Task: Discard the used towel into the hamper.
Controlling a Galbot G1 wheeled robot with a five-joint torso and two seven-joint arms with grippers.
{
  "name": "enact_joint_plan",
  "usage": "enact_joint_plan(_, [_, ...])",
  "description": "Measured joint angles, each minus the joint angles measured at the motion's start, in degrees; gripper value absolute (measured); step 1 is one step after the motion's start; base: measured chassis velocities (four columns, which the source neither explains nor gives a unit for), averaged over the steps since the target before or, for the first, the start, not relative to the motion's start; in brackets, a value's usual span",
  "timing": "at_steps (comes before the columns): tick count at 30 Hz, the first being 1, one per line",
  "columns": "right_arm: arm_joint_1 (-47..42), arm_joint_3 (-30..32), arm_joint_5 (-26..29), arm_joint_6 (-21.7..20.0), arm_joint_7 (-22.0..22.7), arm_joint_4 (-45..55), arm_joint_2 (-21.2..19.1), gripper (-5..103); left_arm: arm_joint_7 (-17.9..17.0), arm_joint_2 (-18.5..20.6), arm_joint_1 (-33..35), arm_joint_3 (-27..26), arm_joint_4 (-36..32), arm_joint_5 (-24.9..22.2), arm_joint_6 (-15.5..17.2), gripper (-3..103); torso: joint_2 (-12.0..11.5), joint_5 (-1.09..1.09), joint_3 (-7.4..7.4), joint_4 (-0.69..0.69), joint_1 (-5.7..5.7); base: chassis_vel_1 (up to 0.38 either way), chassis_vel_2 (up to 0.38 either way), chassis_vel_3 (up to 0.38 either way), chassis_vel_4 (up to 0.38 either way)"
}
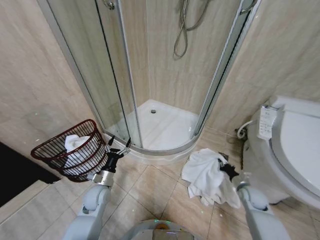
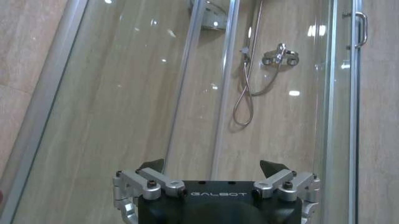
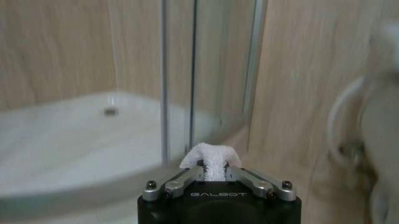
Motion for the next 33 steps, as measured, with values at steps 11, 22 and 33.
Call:
enact_joint_plan(11, [-1.29,4.37,4.48,-7.8,7.88,22.64,-2.03,2,-0.47,-0.45,1.7,-0.18,-0.68,0.08,-1.36,100,0.0,0.01,0.0,0.01,0.0,0.0,0.0,0.0,0.0])
enact_joint_plan(22, [-3.11,7.56,8.95,-12.23,17.22,40.15,-1.87,2,-3.91,-1.59,2.15,0.03,-0.24,3.9,-2.54,100,0.0,-0.01,0.0,0.01,0.0,0.0,0.0,0.0,0.0])
enact_joint_plan(33, [-8.88,13.97,8.89,-11.35,17.78,42.1,2.45,2,-6.83,-2.25,2.07,-0.15,-2.45,4.2,-0.05,100,0.67,0.01,0.54,0.01,0.09,0.0,0.0,0.0,0.0])
